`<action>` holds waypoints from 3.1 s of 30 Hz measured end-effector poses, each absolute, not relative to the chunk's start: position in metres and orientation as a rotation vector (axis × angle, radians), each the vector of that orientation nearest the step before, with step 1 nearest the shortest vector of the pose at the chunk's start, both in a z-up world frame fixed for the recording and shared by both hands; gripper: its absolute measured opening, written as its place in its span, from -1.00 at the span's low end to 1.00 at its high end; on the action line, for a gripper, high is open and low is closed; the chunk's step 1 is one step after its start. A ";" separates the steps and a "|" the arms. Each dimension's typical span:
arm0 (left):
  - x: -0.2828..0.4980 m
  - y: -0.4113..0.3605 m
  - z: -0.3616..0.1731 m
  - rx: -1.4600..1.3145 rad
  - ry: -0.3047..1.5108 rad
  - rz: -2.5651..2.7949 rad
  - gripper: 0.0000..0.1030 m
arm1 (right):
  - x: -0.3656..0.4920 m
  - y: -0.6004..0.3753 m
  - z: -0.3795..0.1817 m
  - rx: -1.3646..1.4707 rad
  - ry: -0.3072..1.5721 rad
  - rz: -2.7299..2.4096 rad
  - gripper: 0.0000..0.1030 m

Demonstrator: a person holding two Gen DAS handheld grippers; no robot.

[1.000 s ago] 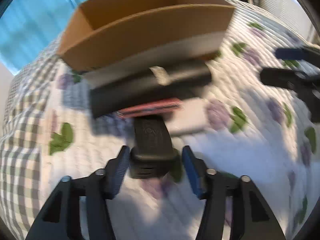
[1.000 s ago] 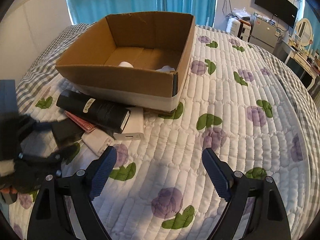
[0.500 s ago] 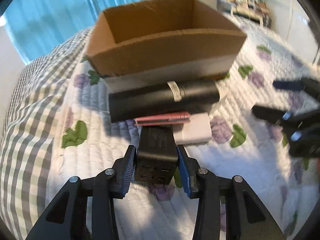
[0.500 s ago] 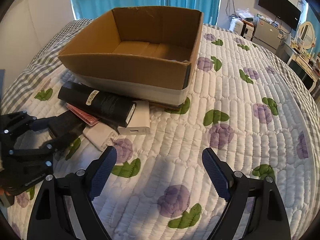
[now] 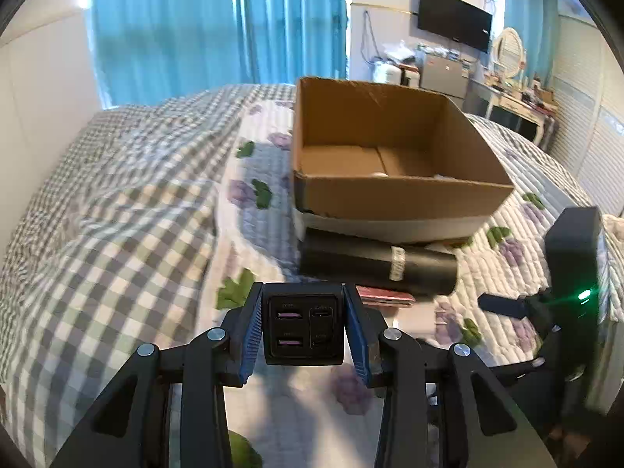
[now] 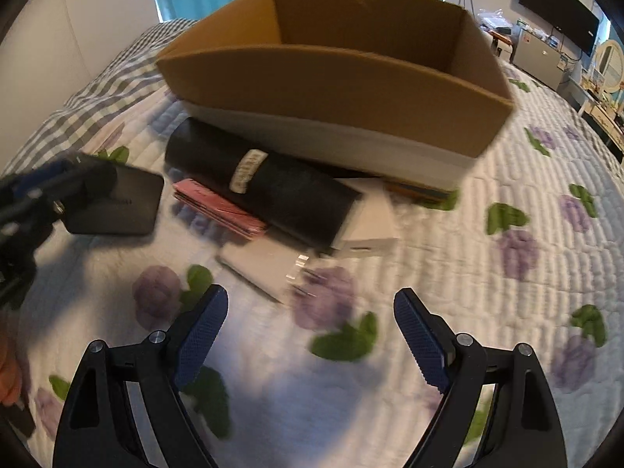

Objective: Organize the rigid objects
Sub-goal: 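Grasp the black power bank with the left tool while the right tool grasps the white charger, then lower the power bank and charger into the box and release both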

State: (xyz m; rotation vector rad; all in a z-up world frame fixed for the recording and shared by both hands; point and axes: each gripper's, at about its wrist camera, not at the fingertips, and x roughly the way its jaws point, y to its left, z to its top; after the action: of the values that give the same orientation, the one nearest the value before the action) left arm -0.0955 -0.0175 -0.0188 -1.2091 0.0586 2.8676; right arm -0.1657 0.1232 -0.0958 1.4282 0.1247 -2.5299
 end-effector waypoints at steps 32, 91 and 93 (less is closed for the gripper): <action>-0.089 -0.004 -0.017 -1.283 0.179 2.852 -0.23 | -0.148 0.136 -0.072 1.364 0.059 -2.582 0.38; -0.244 0.031 0.033 -1.116 0.210 2.797 -0.17 | -0.308 0.208 0.037 1.061 0.078 -2.693 -0.66; -0.231 0.026 0.039 -1.112 0.194 2.800 -0.09 | -0.302 0.210 0.039 1.059 0.051 -2.685 -0.66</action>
State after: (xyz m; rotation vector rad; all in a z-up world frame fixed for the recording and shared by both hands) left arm -0.2312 0.0261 0.0391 -1.1122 0.1938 2.7999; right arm -0.3017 0.2097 0.0388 1.0592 0.0510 -2.6850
